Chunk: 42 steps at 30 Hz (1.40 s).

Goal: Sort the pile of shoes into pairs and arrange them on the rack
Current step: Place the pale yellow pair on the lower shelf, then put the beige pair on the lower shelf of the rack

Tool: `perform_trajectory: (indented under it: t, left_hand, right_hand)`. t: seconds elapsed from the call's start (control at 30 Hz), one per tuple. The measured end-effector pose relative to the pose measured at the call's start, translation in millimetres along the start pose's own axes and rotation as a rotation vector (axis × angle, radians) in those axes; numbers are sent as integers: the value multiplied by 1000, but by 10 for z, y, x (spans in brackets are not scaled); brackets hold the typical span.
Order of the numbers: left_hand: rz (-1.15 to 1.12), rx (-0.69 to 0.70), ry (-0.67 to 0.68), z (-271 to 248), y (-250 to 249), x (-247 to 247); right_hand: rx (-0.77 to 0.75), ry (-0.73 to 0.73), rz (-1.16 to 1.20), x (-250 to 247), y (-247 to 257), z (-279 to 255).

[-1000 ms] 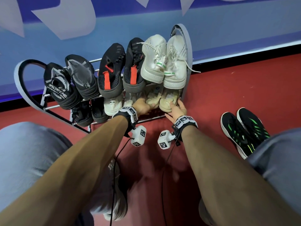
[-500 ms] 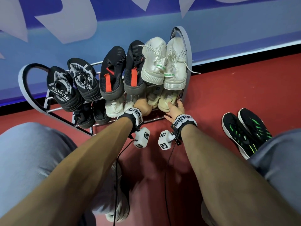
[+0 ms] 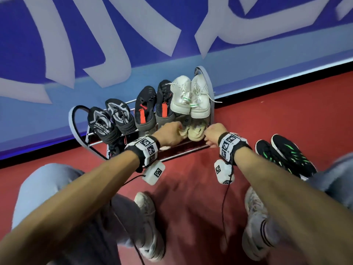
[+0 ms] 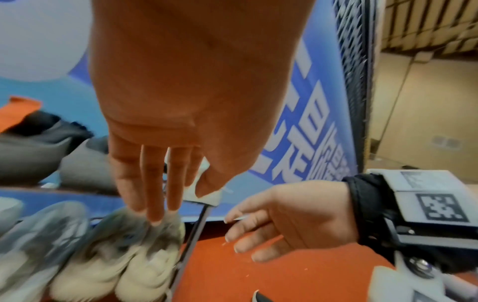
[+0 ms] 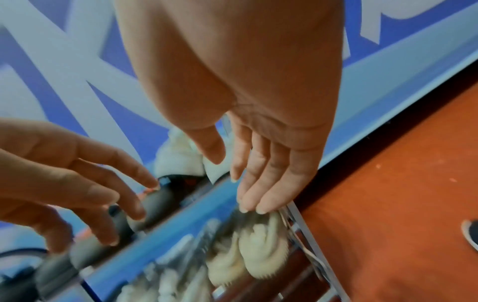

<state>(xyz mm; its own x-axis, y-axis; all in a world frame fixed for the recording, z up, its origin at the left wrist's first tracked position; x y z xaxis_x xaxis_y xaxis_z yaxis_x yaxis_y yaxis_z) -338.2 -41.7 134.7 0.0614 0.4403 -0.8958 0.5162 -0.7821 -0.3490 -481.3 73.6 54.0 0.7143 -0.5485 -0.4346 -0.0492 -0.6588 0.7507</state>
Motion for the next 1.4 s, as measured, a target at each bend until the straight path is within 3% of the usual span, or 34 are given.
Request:
perform_trajectory:
  t: [0.17,0.27,0.37,0.47,0.63,0.83,1.03,1.17,1.3,1.4]
  left_hand:
    - [-122,184,-185,-463,-657,-654]
    - [-288,211,-306,-557,-994,-900]
    - [-535,209,-366,-476,-1386,-923]
    - [-626,247,-379,-328,-1707,-862]
    - [-741,213,-448,-59,-1699,-634]
    - [-727,234,-338,255,-2112,-505]
    - [-668,311,-212,209,-2411,-316]
    - [-628,281,-130,266,-2461,-166]
    - [-547,226,-76,343,-2583,168]
    - [-348,262,19,377,-2709,764]
  right_hand:
    - [-262,-144,95,-832,632,-860]
    - [-396,-187,142,-1233,851,-1459]
    - [-401,-260,181,-1622,800,-1740]
    - [-379,-381,250,-1953,808,-1753]
    - [-326,-393,415,-2201,1024,-1630]
    - [-287,-425,461,-2378,984,-1614]
    - [-226,-464,520,-2440,804,-1775]
    - [-145,-489,431,-2494,522,-1720]
    - [-49,-528,335,-2610,67,-1524]
    - [100,-518,203,-2675,-747,-1344]
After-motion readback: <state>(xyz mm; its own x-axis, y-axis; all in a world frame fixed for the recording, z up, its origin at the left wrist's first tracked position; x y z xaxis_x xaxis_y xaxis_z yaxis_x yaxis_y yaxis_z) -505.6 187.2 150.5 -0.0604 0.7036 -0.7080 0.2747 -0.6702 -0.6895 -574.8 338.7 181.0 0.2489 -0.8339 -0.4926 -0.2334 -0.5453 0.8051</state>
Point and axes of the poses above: each hand's wrist, its own z-axis towards the middle knuckle, its own x-axis out of the palm, y = z × x, the point moved 5 cm from there along z, towards the middle knuckle, and after that the axes turned 3 degrees about x, right-handed, at the moved point
